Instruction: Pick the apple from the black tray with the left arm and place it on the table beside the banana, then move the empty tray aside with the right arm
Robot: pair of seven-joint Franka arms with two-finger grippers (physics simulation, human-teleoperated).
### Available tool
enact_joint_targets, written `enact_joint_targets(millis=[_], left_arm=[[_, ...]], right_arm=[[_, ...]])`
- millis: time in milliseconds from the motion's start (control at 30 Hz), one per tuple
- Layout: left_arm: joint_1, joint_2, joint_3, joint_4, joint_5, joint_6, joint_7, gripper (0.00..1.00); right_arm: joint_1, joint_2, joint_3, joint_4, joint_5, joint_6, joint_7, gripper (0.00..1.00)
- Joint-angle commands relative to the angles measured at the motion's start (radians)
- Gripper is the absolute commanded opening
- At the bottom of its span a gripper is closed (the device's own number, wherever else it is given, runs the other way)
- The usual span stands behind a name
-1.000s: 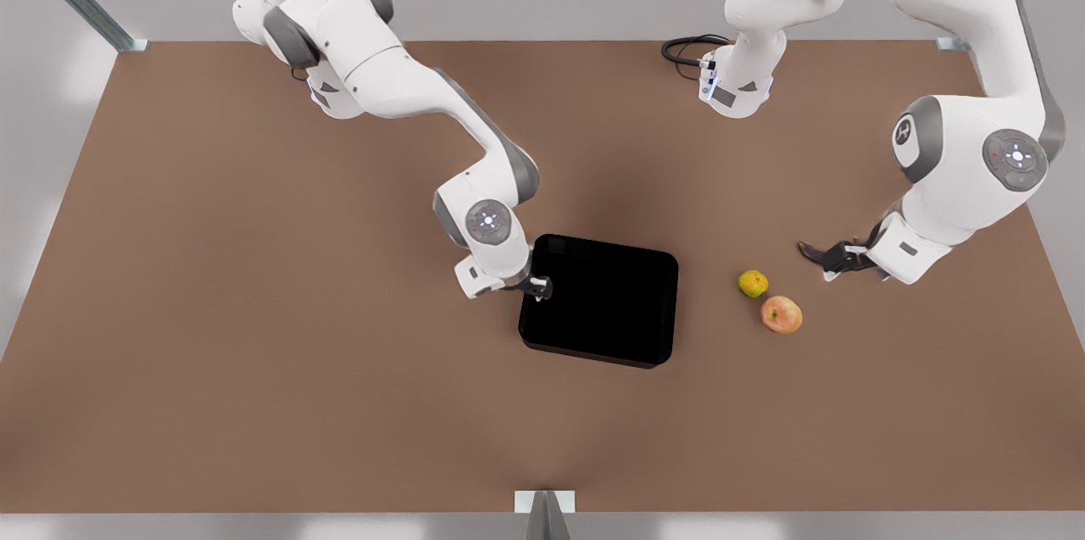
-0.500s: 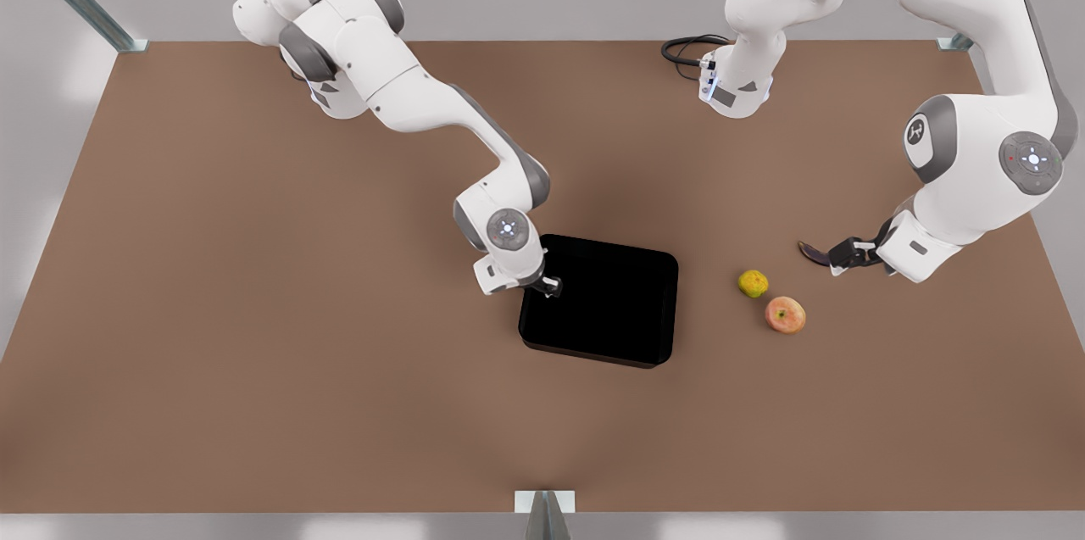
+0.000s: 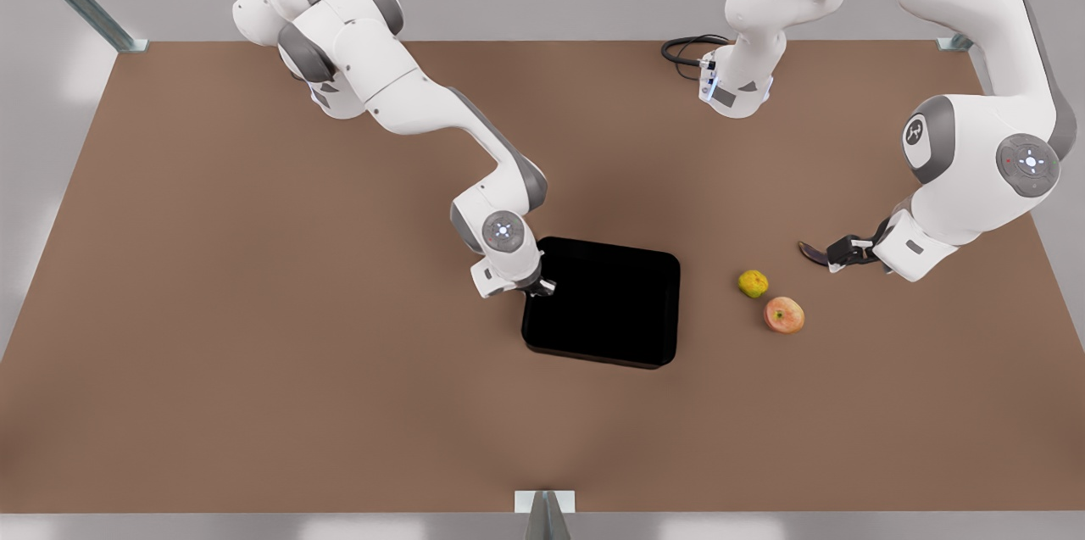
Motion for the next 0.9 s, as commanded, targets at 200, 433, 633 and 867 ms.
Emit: enact_joint_targets(millis=[200,433,633,867], left_arm=[[0.001,0.001,-0.003,0.004,0.001,-0.002,0.014,1.00],[0.003,-0.001,-0.003,0.005,-0.001,-0.010,0.014,1.00],[0.004,-0.003,0.003,0.004,-0.001,-0.013,0.027,1.00],[0.001,-0.007,-0.002,-0.006,-0.001,-0.013,0.028,1.00]], right_arm=[[-0.002,-0.001,0.004,0.000,0.001,0.003,-0.047,0.24],[-0.017,-0.047,0.004,0.000,0.003,-0.025,-0.087,0.21],[-0.074,-0.161,0.004,0.000,0.003,-0.214,-0.214,0.21],[-0.179,-0.271,0.002,-0.070,0.003,-0.307,-0.436,0.20]])
